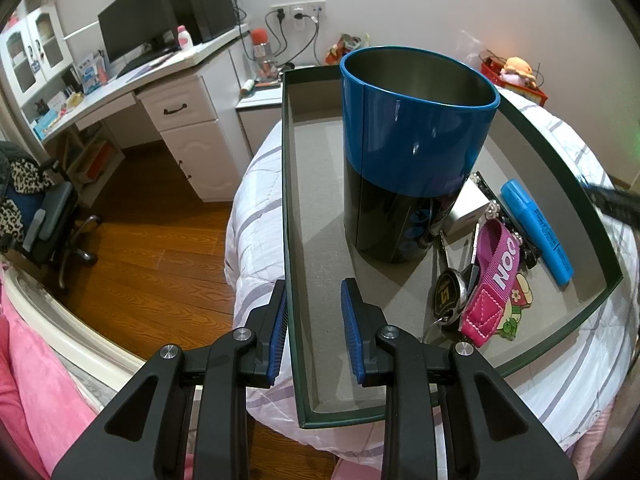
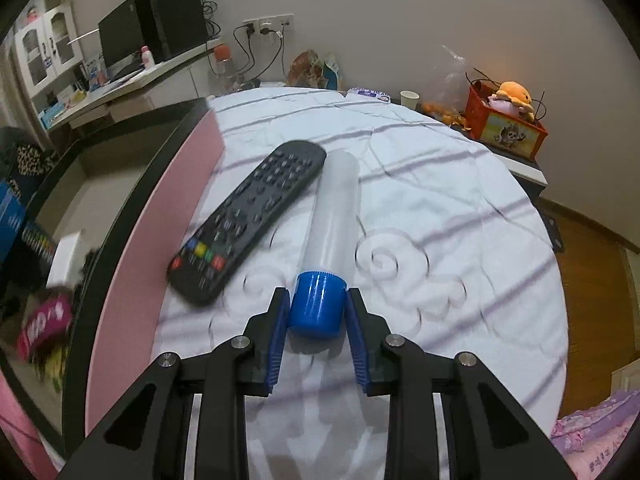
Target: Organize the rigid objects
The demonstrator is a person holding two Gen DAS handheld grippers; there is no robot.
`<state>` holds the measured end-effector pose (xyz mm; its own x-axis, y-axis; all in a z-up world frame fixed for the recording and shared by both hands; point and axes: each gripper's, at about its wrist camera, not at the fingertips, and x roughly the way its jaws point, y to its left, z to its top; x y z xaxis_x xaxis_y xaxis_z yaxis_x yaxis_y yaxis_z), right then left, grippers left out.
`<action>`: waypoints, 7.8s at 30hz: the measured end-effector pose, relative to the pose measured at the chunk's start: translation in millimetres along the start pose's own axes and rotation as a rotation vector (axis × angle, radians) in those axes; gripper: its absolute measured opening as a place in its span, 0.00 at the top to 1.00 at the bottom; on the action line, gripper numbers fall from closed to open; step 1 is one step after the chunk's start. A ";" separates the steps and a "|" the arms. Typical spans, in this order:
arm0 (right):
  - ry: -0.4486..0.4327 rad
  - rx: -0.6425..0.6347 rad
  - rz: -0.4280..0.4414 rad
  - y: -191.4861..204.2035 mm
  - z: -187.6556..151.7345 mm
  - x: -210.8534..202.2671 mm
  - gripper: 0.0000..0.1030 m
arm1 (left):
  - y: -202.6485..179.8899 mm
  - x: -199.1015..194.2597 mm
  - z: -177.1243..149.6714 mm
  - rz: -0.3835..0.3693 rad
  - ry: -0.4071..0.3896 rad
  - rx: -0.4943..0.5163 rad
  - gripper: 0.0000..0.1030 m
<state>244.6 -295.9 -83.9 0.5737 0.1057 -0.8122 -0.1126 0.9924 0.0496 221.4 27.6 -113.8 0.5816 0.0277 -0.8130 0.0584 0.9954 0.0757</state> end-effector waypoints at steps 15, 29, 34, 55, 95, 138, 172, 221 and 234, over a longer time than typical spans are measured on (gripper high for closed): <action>0.022 -0.007 0.022 15.8 -58.3 -43.8 0.72 | -1.0 -0.9 -0.3 0.008 0.001 -0.004 0.76; -0.028 0.064 0.014 -2.9 15.6 8.8 0.48 | -2.0 -0.2 1.4 0.003 0.003 -0.005 0.75; 0.032 0.051 0.020 -1.4 22.2 36.1 0.50 | -2.1 0.0 1.4 0.003 0.002 -0.005 0.75; -0.199 -0.017 0.204 41.5 20.4 -63.6 0.75 | -2.5 0.2 1.7 0.002 0.002 -0.004 0.75; 0.003 -0.223 0.155 144.7 50.5 0.4 0.55 | -2.0 1.5 3.6 -0.018 -0.004 -0.002 0.73; 0.064 0.043 0.107 30.9 69.2 51.6 0.42 | -3.1 1.5 2.5 -0.009 -0.003 0.007 0.72; 0.086 -0.153 -0.020 12.5 52.6 53.7 0.30 | -5.6 4.8 4.5 -0.005 -0.001 0.013 0.71; 0.003 -0.021 0.078 13.3 -24.4 -12.1 0.57 | -5.6 6.3 3.7 -0.004 -0.002 0.005 0.70; -0.136 -0.093 0.137 56.1 5.6 -66.6 0.57 | -4.8 5.3 3.3 -0.013 -0.003 0.001 0.70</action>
<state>204.7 -247.0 -23.8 0.6516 0.2526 -0.7152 -0.2675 0.9589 0.0949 226.9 22.6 -116.5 0.5835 0.0148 -0.8120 0.0669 0.9956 0.0662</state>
